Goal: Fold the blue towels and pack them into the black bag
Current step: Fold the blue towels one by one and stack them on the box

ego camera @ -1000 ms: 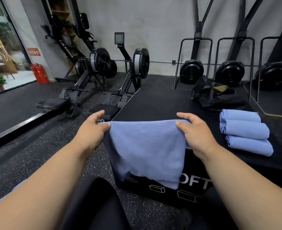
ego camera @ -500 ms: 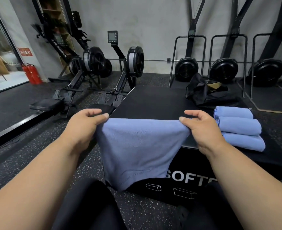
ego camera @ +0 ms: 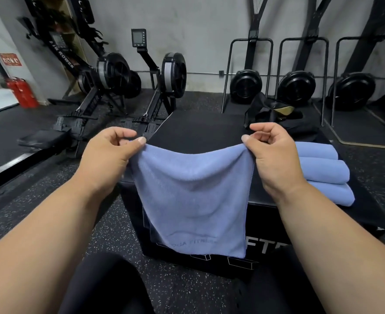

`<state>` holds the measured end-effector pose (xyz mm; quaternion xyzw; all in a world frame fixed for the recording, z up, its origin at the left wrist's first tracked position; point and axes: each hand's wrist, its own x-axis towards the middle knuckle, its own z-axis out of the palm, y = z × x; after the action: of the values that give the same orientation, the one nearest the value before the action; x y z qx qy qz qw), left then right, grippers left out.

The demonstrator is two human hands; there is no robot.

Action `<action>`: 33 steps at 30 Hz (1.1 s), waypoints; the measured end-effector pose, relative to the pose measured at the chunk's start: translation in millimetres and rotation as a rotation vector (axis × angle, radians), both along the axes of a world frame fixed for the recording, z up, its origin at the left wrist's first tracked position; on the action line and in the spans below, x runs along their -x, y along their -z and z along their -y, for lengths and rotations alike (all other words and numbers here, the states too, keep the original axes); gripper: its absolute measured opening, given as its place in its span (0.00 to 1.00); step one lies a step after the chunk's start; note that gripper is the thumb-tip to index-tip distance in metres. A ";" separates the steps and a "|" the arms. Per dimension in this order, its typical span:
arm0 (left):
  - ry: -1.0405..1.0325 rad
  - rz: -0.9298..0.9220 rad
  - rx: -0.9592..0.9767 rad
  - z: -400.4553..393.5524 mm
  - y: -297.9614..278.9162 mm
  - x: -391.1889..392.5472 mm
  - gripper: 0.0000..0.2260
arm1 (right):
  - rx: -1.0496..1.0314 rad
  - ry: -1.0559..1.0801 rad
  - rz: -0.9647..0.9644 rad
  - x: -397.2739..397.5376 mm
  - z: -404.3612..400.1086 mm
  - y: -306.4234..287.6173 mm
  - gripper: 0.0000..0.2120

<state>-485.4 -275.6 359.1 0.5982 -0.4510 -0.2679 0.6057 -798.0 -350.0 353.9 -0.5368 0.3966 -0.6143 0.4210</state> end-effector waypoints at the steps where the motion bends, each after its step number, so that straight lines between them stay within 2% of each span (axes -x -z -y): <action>1: 0.007 -0.019 -0.001 8.9 -1.6 -1.0 0.14 | 0.005 0.013 0.005 -0.4 6.8 -2.1 0.10; 5: 0.000 -0.179 0.036 57.8 -10.8 -1.8 0.07 | 0.009 0.047 0.015 -7.6 50.3 -11.6 0.10; 8: -0.058 -0.300 0.045 122.2 -19.4 -8.5 0.10 | 0.042 0.152 -0.045 -24.3 117.5 -20.6 0.12; 10: -0.099 -0.356 0.076 177.7 -22.1 -21.9 0.08 | 0.033 0.211 -0.114 -40.3 170.7 -25.6 0.12; 11: -0.094 -0.374 0.075 204.9 -21.8 -28.5 0.13 | 0.014 0.207 -0.166 -46.5 196.5 -24.5 0.13; 12: -0.071 -0.395 0.039 229.3 -18.4 -34.4 0.19 | -0.019 0.182 -0.247 -50.2 219.8 -19.7 0.15; 14: 0.007 -0.357 -0.130 266.2 3.5 -47.7 0.15 | -0.121 0.116 -0.529 -50.8 254.2 1.2 0.27; 16: 0.035 -0.165 -0.395 284.6 40.1 -56.5 0.13 | -0.225 0.070 -0.802 -45.2 271.5 38.6 0.35; 18: -0.035 0.074 -0.499 280.4 80.9 -66.8 0.09 | -0.359 0.039 -0.807 -41.1 265.5 88.9 0.33; 20: -0.096 0.193 -0.489 251.3 119.8 -71.3 0.09 | -0.449 0.029 -0.696 -36.5 238.1 139.2 0.25; 22: -0.158 0.182 -0.472 199.6 149.3 -63.2 0.13 | -0.428 0.041 -0.663 -30.2 201.9 172.8 0.17; 24: -0.225 0.201 -0.465 152.6 174.5 -54.1 0.12 | -0.354 0.036 -0.707 -25.4 174.6 184.0 0.11; 27: -0.284 0.195 -0.456 116.5 190.5 -43.4 0.13 | -0.311 0.007 -0.774 -21.8 159.2 183.1 0.12; 33: -0.288 0.233 -0.507 113.2 192.1 -35.8 0.18 | -0.284 0.011 -0.744 -19.0 148.5 183.6 0.13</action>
<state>-449.7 -388.9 167.0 0.8147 -0.3466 -0.2130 0.4133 -779.1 -498.4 170.3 -0.6568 0.6060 -0.3194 0.3152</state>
